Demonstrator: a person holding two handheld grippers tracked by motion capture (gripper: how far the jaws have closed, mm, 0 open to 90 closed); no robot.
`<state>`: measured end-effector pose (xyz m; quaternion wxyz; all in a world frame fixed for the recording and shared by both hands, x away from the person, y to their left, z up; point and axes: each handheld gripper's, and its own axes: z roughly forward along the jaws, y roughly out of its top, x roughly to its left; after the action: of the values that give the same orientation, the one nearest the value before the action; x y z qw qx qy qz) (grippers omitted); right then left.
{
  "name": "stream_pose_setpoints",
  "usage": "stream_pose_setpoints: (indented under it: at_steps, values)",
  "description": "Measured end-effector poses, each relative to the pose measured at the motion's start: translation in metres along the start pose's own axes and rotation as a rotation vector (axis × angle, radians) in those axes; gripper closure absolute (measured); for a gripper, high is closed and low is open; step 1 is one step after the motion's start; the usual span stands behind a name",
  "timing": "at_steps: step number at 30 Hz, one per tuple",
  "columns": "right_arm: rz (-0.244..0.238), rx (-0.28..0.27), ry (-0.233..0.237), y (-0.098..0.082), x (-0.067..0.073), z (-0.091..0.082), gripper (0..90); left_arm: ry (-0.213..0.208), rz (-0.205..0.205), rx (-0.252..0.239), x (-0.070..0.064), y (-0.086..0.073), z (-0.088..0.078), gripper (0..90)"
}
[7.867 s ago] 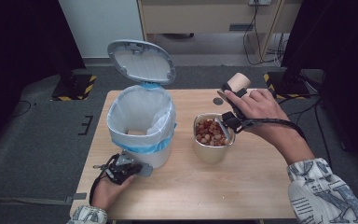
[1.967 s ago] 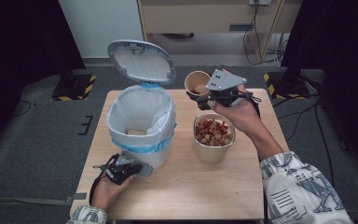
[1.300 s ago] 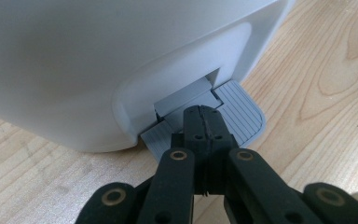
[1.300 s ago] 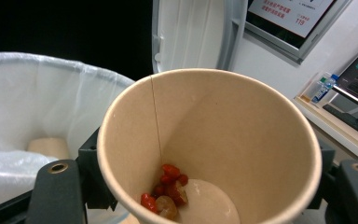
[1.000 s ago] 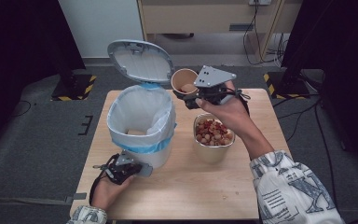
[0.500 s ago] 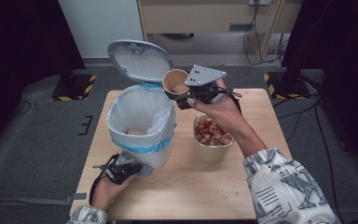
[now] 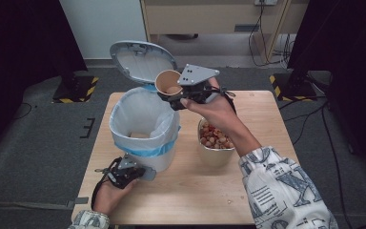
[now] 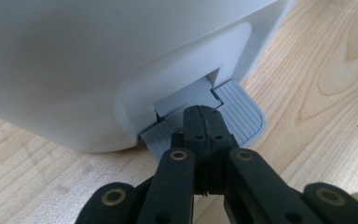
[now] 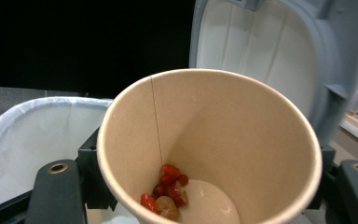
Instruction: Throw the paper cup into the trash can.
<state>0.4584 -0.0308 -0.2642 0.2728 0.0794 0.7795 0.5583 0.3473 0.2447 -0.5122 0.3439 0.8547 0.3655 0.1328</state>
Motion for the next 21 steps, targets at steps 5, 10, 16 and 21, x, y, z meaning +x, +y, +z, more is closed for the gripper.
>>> stream_pose_setpoints:
  at_steps: [5, 10, 16, 21]
  values:
    - [0.005, -0.001, 0.016, 0.002, 0.003, 0.008, 27.7, 0.001, 0.0, 0.0, 0.0, 0.0, 0.0, 89.9]
    - [0.016, -0.01, 0.031, 0.004, 0.005, 0.016, 27.7, 0.001, -0.002, 0.0, 0.0, 0.0, 0.0, 89.9]
    - [0.027, -0.014, 0.041, 0.005, 0.008, 0.023, 27.7, -0.002, -0.004, -0.001, 0.0, 0.0, 0.0, 89.9]
    - [0.041, -0.018, 0.052, 0.007, 0.011, 0.031, 27.6, -0.002, -0.004, -0.001, 0.0, 0.0, 0.0, 89.9]
